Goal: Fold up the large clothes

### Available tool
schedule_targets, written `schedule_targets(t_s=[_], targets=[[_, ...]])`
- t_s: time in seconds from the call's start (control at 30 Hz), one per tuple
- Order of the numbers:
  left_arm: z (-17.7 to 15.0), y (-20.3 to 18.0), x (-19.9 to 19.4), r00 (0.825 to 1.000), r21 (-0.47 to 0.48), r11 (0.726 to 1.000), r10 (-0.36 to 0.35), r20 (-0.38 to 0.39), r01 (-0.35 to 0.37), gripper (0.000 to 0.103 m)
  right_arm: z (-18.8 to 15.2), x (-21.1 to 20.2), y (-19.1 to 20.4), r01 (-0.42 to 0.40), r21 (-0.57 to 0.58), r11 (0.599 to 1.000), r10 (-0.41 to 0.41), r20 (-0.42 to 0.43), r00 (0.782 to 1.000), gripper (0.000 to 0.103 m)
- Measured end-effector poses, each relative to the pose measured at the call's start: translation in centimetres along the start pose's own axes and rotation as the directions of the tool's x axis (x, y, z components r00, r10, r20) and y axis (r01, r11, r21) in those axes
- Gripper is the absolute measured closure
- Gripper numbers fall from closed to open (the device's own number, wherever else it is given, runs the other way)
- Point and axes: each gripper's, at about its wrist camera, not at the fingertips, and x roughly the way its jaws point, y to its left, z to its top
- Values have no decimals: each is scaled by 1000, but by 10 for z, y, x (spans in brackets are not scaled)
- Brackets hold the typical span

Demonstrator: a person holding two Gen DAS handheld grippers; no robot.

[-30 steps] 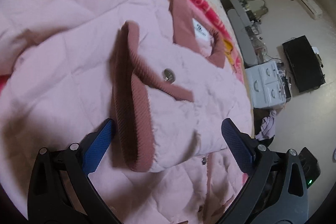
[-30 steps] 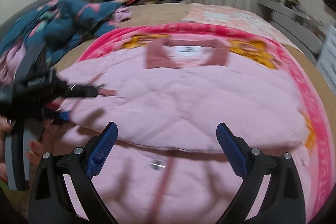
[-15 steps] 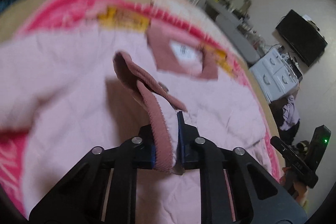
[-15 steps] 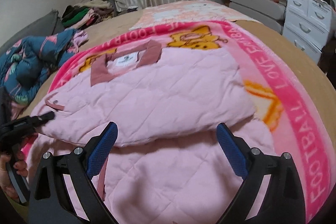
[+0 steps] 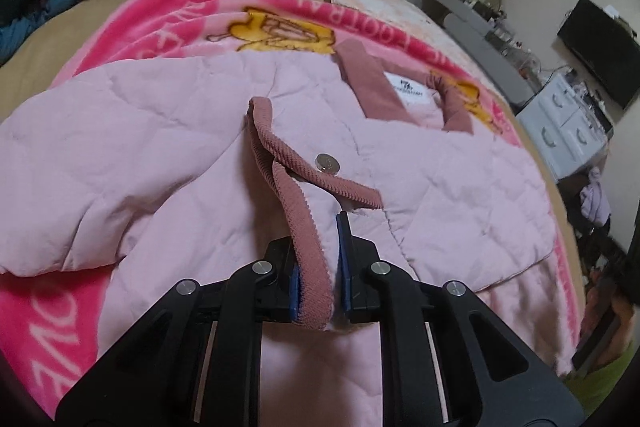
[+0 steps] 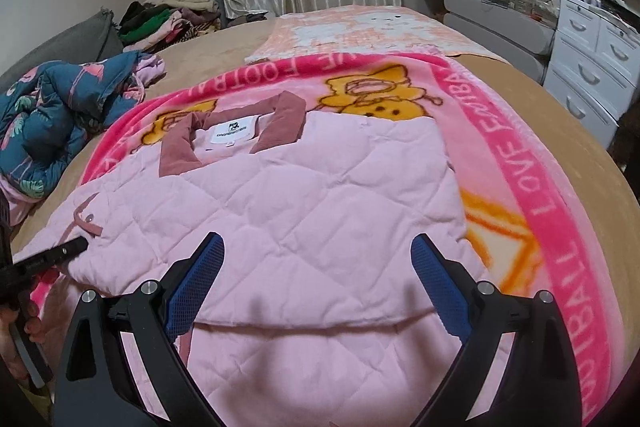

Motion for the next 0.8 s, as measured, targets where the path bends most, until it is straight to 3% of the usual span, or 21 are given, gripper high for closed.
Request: schedule_targets(t_s=[0.23, 0.47, 0.8], targets=[[-6, 1, 8, 999, 20, 1000, 25, -22, -24, 94, 9, 18, -5, -20, 14, 1000, 21, -27, 999, 9], [-6, -3, 9, 999, 41, 998, 43, -24, -42, 93, -5, 58, -24, 74, 7, 997, -73, -149, 986, 9], [-6, -7, 12, 999, 52, 998, 37, -40, -34, 90, -19, 77, -36, 108, 43, 993, -99, -166, 981, 9]])
